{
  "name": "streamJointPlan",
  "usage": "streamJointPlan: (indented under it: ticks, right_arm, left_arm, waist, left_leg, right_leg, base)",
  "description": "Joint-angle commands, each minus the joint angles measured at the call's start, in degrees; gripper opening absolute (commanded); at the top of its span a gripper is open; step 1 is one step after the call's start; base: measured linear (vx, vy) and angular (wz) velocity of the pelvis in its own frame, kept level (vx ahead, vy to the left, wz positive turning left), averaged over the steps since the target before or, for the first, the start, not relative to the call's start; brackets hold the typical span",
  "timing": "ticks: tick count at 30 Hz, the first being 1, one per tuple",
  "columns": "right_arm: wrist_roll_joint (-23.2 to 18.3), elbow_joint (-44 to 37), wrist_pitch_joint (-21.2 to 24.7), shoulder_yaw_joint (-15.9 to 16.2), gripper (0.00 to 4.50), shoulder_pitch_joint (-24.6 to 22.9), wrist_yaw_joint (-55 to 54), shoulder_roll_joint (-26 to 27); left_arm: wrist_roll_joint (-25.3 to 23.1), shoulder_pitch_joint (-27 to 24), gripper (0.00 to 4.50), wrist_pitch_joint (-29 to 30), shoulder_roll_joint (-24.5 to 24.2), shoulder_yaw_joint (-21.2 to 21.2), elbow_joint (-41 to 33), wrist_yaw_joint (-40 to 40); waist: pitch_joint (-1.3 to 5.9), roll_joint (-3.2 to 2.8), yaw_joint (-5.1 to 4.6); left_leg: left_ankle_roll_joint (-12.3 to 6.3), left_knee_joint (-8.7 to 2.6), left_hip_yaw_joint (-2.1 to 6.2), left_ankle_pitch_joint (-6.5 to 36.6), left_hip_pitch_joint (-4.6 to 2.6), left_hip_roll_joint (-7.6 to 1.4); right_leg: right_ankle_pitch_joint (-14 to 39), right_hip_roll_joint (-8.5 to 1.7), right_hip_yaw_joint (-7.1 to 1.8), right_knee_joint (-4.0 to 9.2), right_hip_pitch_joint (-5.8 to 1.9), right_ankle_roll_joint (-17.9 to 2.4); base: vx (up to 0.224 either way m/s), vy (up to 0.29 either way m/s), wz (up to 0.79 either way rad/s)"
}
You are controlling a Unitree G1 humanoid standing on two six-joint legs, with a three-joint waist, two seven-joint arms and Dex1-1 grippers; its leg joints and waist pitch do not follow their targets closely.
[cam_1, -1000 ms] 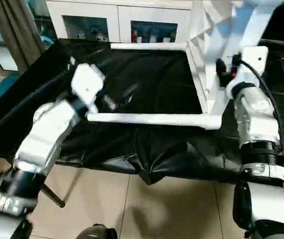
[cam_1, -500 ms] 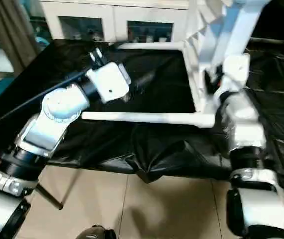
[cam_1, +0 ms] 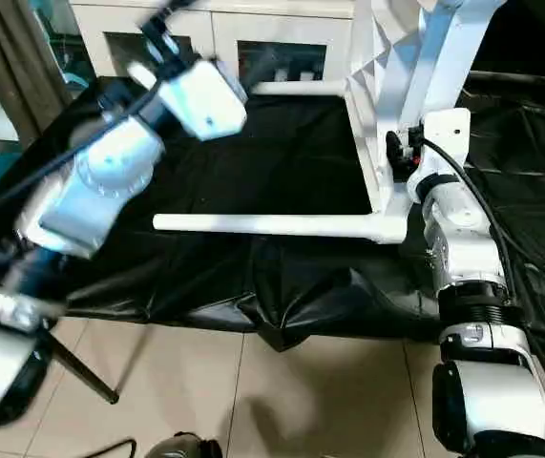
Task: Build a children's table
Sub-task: Flip table
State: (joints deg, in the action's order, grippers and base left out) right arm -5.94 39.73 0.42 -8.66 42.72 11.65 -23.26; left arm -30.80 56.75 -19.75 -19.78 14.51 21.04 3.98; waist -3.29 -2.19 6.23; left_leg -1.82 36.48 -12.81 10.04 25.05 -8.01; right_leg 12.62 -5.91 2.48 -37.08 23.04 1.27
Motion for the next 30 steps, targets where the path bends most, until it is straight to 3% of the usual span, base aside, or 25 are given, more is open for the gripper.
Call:
streamJointPlan:
  ticks: [1, 10, 11, 13, 16, 17, 21, 23, 27, 28, 30]
  right_arm:
    - [0.3, 0.5, -1.1, 0.3, 2.07, 1.6, 0.8, 0.3]
    - [0.2, -0.5, -1.9, 0.5, 1.95, 2.4, 1.7, 0.5]
    - [0.3, -0.8, -2.0, 0.6, 1.95, 2.4, 1.7, 0.5]
    - [0.5, -1.1, -2.1, 0.6, 1.95, 2.3, 1.6, 0.3]
    - [0.5, -1.6, -2.2, 0.5, 1.95, 2.1, 1.6, 0.0]
    - [0.5, -1.9, -2.2, 0.3, 1.95, 2.0, 1.6, -0.3]
    - [0.5, -1.8, -2.4, -0.3, 1.95, 2.7, 1.8, -1.7]
    - [0.5, -1.7, -2.5, -0.5, 1.95, 3.1, 1.9, -2.3]
    - [0.6, -1.7, -2.5, -0.7, 1.95, 3.5, 2.1, -3.0]
    - [0.6, -1.7, -2.5, -0.7, 1.95, 3.5, 2.1, -3.0]
    - [0.7, -1.6, -2.7, -0.7, 1.95, 3.8, 2.4, -3.5]
  left_arm:
    - [-1.1, 1.4, 4.50, -0.3, -0.8, 0.4, 3.0, -0.7]
    - [-2.5, 8.4, 4.50, -0.1, -1.0, 0.3, 15.6, -4.6]
    - [-1.6, 9.5, 4.22, 0.2, -0.7, -0.5, 17.5, -4.7]
    - [-0.2, 10.4, 4.14, 0.2, -0.4, -1.6, 18.6, -4.7]
    - [0.7, 10.7, 4.03, -0.6, -0.2, -2.4, 18.5, -5.5]
    - [1.8, 10.4, 3.74, -1.5, 0.2, -2.7, 17.8, -4.9]
    - [5.5, 8.4, 3.68, -2.8, 2.0, -3.3, 16.0, -3.0]
    - [6.8, 7.8, 3.31, -2.8, 2.7, -3.6, 15.6, -2.2]
    - [8.9, 7.0, 3.19, -2.6, 3.9, -4.1, 14.6, -0.9]
    - [8.9, 7.0, 3.10, -2.6, 3.9, -4.1, 14.6, -0.9]
    - [9.6, 6.2, 3.08, -2.4, 4.5, -3.7, 13.9, 0.4]
  waist:
    - [5.08, 1.18, 0.00]
    - [5.32, 1.09, 0.08]
    - [5.31, 1.02, 0.06]
    - [5.30, 0.77, 0.08]
    - [5.35, 0.90, 0.08]
    - [5.32, 0.94, 0.11]
    - [5.33, 1.04, 0.23]
    - [5.43, 0.97, 0.31]
    - [5.37, 1.09, 0.47]
    - [5.34, 1.47, 0.45]
    - [5.25, 1.40, 0.48]
  left_leg:
    - [-3.99, -3.86, 2.92, 5.4, -2.69, -4.59]
    - [-4.46, -3.71, 2.96, 4.5, -2.68, -4.53]
    - [-4.56, -3.69, 2.99, 4.4, -2.66, -4.55]
    - [-4.55, -3.69, 3.03, 4.6, -2.66, -4.56]
    - [-4.90, -3.65, 3.01, 4.7, -2.68, -4.63]
    - [-5.09, -3.64, 3.02, 4.7, -2.65, -4.66]
    - [-5.14, -3.66, 2.95, 4.7, -2.70, -4.73]
    - [-5.87, -3.56, 2.94, 3.8, -2.60, -4.69]
    - [-6.46, -3.45, 2.91, 3.7, -2.57, -4.70]
    - [-6.55, -3.47, 2.85, 3.7, -2.54, -4.72]
    - [-6.62, -3.51, 2.88, 4.2, -2.50, -4.74]
  right_leg:
    - [-5.1, -3.29, -1.64, 3.19, -2.10, -15.4]
    - [-7.7, -3.38, -1.54, 2.90, -2.16, -16.0]
    - [-8.2, -3.40, -1.55, 2.89, -2.19, -16.3]
    - [-8.4, -3.42, -1.51, 2.87, -2.20, -16.6]
    - [-9.2, -3.44, -1.48, 2.84, -2.28, -17.1]
    - [-9.0, -3.52, -1.49, 2.86, -2.31, -17.2]
    - [-9.0, -3.50, -1.47, 2.84, -2.30, -17.7]
    - [-10.0, -3.47, -1.45, 2.70, -2.33, -17.7]
    - [-9.5, -3.61, -1.50, 2.79, -2.37, -17.6]
    - [-9.3, -3.63, -1.50, 2.81, -2.39, -17.6]
    - [-7.2, -3.65, -1.47, 2.94, -2.36, -17.3]
  base:
    - [0.000, 0.000, 0.00]
    - [0.000, 0.000, 0.00]
    - [0.000, 0.000, 0.00]
    - [0.000, 0.000, 0.00]
    - [0.000, 0.000, 0.00]
    - [0.000, 0.000, 0.00]
    - [0.000, 0.000, 0.00]
    - [0.000, 0.000, 0.00]
    - [0.000, 0.000, 0.00]
    - [0.000, 0.000, 0.00]
    - [0.000, 0.000, 0.00]
